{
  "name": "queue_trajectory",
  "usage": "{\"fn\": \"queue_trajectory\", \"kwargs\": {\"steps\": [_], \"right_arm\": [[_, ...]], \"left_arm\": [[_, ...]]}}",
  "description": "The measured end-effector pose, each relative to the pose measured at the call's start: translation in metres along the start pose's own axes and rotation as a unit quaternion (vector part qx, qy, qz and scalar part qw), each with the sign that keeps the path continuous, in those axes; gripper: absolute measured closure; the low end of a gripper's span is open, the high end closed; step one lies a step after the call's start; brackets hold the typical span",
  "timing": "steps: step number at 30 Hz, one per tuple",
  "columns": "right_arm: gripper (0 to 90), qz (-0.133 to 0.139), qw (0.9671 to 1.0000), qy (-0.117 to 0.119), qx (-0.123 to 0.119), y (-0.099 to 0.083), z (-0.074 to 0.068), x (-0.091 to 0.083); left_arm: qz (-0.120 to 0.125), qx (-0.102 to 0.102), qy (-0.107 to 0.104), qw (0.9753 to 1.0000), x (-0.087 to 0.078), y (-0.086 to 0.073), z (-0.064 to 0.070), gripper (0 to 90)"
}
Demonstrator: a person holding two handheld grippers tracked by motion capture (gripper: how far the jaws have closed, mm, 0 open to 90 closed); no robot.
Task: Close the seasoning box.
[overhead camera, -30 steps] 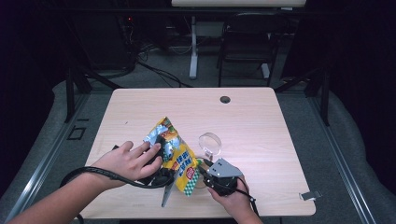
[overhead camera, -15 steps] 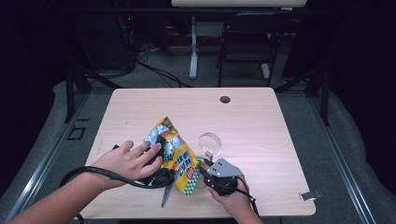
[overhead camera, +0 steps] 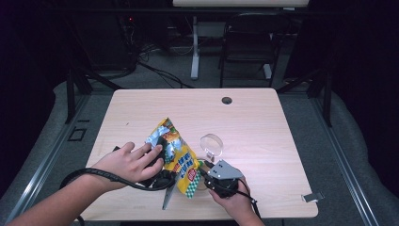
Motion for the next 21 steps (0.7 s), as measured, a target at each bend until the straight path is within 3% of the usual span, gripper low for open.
{"fn": "queue_trajectory", "kwargs": {"steps": [21], "right_arm": [[69.6,-0.002,1.0000,0.003,-0.005,-0.0015,-0.0049,0.0005]], "left_arm": [[-0.009,0.006,-0.004,0.9999,0.0028,0.0016,-0.0015,81.6]]}}
Point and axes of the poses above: each handheld gripper's, and its own axes: x roughly forward along the jaws, y roughly out of its top, z roughly to its right, the point moved 7 cm from there along x, roughly forward along the jaws, and after that the axes turned 10 degrees about z, right-handed, at the moved point
